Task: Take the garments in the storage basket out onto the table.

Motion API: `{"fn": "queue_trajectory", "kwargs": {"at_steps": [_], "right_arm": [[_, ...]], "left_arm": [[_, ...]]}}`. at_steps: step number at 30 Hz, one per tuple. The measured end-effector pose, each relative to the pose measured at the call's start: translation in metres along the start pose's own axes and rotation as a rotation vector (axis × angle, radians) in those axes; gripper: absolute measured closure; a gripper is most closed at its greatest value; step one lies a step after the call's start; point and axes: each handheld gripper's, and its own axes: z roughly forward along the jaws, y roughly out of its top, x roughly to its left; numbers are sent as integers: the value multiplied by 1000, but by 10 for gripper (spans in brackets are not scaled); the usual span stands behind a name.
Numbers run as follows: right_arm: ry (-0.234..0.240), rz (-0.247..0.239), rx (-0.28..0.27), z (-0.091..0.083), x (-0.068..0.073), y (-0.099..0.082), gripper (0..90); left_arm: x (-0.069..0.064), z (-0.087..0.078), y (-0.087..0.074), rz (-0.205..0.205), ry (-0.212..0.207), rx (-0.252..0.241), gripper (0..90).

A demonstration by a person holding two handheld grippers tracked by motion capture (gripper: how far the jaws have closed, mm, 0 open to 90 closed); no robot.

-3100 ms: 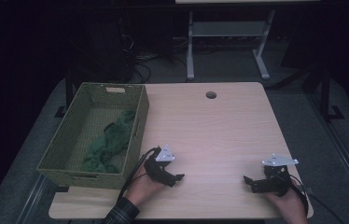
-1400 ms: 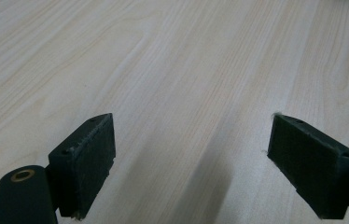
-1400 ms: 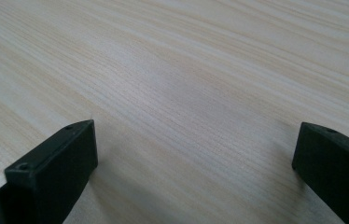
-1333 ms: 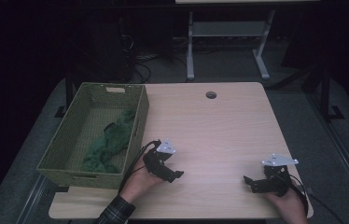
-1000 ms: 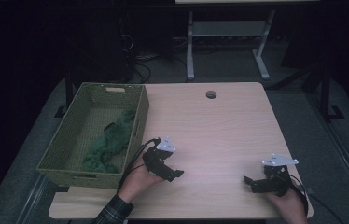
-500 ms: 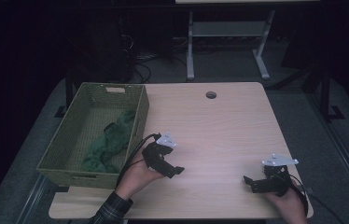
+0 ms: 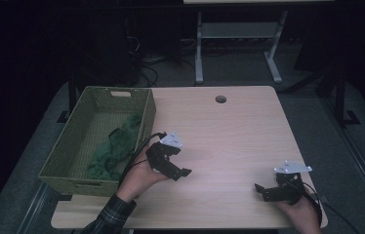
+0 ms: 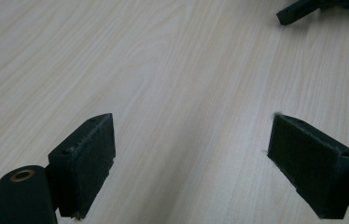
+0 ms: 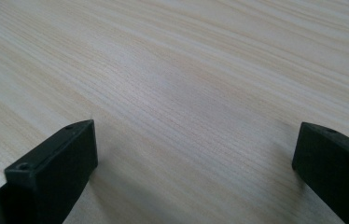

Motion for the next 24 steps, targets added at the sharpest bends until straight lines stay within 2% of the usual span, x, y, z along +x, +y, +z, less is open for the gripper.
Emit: {"fn": "queue_trajectory", "kwargs": {"at_steps": [4, 6, 14, 24], "right_arm": [[0, 0, 0, 0, 0, 0, 0], [0, 0, 0, 0, 0, 0, 0], [0, -1, 0, 0, 0, 0, 0], [0, -1, 0, 0, 0, 0, 0]], "left_arm": [[5, -4, 2, 3, 0, -6, 143], [5, -5, 3, -9, -9, -15, 143], [12, -12, 6, -2, -33, -18, 164], [23, -35, 2, -23, 1, -37, 168]]}}
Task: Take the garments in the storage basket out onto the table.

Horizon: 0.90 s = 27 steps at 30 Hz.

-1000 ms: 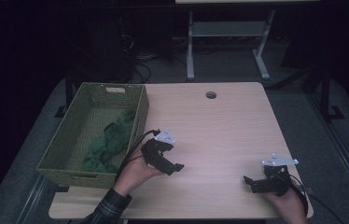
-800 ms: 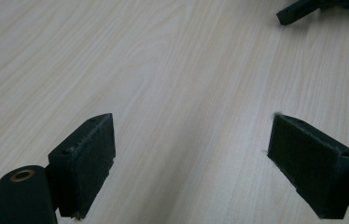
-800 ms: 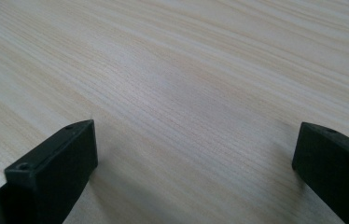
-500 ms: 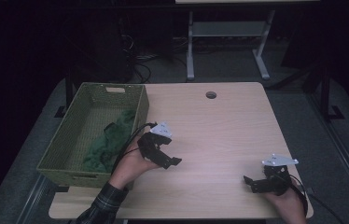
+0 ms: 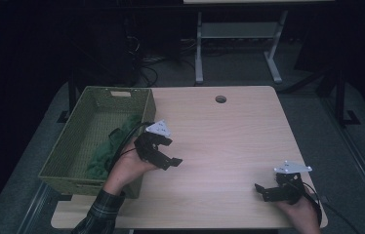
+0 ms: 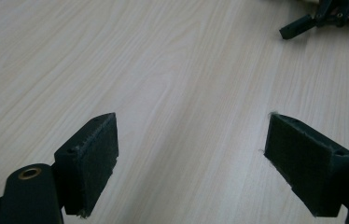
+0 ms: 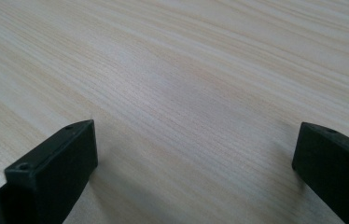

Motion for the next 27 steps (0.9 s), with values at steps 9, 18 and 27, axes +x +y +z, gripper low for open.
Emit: {"fn": "queue_trajectory", "kwargs": {"at_steps": [9, 18, 27], "right_arm": [[0, 0, 0, 0, 0, 0, 0], [0, 0, 0, 0, 0, 0, 0], [0, 0, 0, 0, 0, 0, 0]], "left_arm": [[12, -23, -7, -26, 43, -33, 208], [20, -42, -15, -48, 79, -51, 248], [29, -63, -25, -81, 116, -72, 324]]}}
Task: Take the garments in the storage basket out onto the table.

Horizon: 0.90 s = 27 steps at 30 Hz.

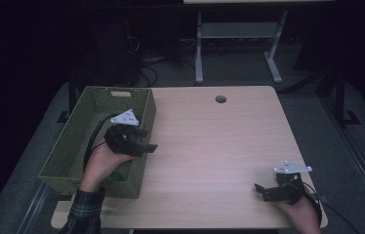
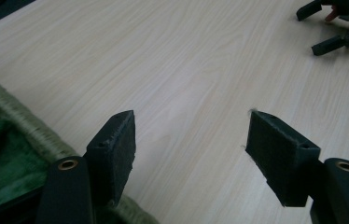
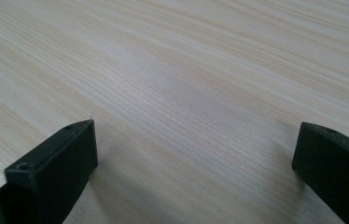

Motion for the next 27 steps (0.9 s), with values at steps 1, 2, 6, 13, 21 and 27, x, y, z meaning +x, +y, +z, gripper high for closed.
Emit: {"fn": "queue_trajectory", "kwargs": {"at_steps": [1, 2, 6, 13, 21, 27], "right_arm": [[0, 0, 0, 0, 0, 0, 0], [0, 0, 0, 0, 0, 0, 0], [0, 0, 0, 0, 0, 0, 0], [0, 0, 0, 0, 0, 0, 0], [0, 1, 0, 0, 0, 0, 0], [0, 1, 0, 0, 0, 0, 0]], "left_arm": [[1, -2, -1, -3, 6, -4, 329], [3, -5, -2, -3, 12, -4, 333], [8, -13, -6, -26, 41, -7, 342], [19, -22, -17, -44, 84, -2, 342], [30, -32, -32, -73, 119, 20, 342], [39, -38, -43, -101, 145, 18, 342]]}}
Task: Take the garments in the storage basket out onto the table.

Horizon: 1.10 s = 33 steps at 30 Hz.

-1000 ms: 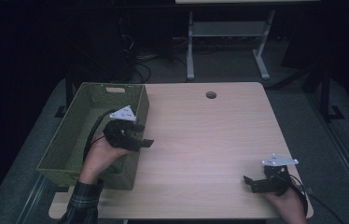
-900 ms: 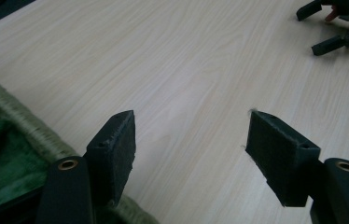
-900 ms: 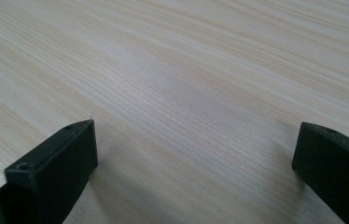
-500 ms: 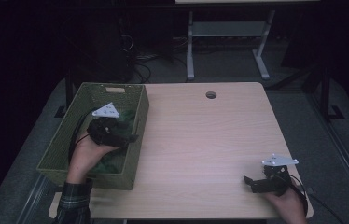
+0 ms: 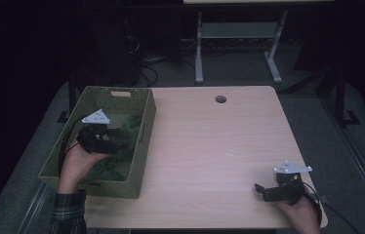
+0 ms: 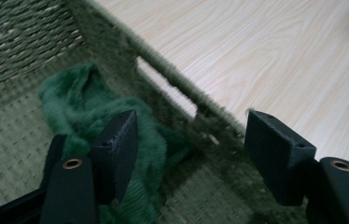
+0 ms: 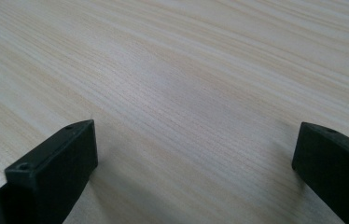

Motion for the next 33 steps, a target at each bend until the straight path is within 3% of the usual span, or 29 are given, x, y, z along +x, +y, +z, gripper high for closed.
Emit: {"fn": "queue_trajectory", "kwargs": {"at_steps": [11, 21, 33], "right_arm": [[1, -1, 0, 0, 0, 0, 0], [1, -1, 0, 0, 0, 0, 0], [1, -1, 0, 0, 0, 0, 0]], "left_arm": [[13, 9, -15, -6, 14, 46, 342], [23, 24, -28, 0, 32, 125, 356], [33, 44, -41, -31, 43, 218, 338]]}}
